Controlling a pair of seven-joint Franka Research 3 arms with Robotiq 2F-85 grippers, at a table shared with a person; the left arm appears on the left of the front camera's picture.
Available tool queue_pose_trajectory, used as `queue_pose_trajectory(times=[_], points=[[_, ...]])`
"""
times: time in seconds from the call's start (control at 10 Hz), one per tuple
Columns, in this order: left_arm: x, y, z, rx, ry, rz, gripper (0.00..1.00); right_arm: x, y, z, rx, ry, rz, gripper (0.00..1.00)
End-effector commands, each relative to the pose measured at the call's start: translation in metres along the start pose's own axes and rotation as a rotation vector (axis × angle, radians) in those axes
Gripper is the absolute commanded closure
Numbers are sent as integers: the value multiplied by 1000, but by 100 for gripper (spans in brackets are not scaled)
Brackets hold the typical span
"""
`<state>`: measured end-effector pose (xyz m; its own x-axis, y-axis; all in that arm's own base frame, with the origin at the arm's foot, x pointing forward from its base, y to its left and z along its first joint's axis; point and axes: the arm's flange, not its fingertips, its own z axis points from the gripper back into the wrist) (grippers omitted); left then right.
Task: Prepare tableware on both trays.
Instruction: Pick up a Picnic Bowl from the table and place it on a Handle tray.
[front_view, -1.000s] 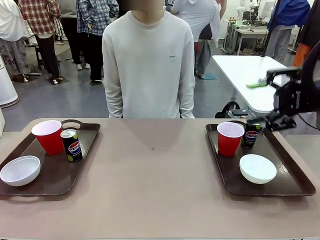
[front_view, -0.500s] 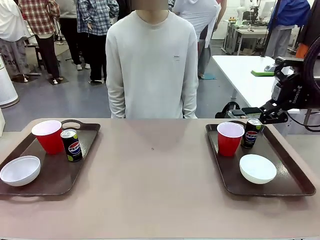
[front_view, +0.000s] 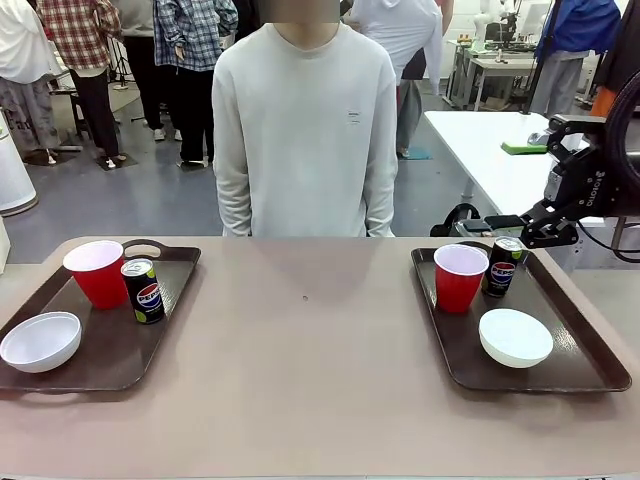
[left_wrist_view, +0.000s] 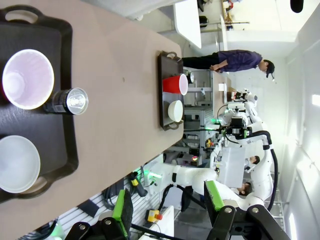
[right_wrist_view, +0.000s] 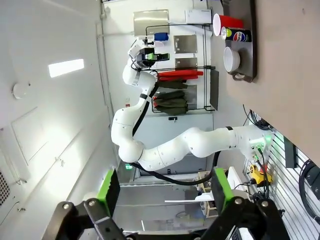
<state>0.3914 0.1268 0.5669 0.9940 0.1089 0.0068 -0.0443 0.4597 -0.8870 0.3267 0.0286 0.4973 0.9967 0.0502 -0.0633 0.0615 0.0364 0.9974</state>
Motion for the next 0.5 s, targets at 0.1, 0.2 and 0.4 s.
queue_pose_trajectory(times=[0.1, 0.2, 0.4], points=[[-2, -4, 1, -19, -4, 16, 24, 0, 6, -1, 10, -11, -21, 3], [-2, -4, 1, -19, -4, 16, 24, 0, 6, -1, 10, -11, -21, 3], [-2, -4, 1, -19, -4, 16, 24, 0, 6, -1, 10, -11, -21, 3]])
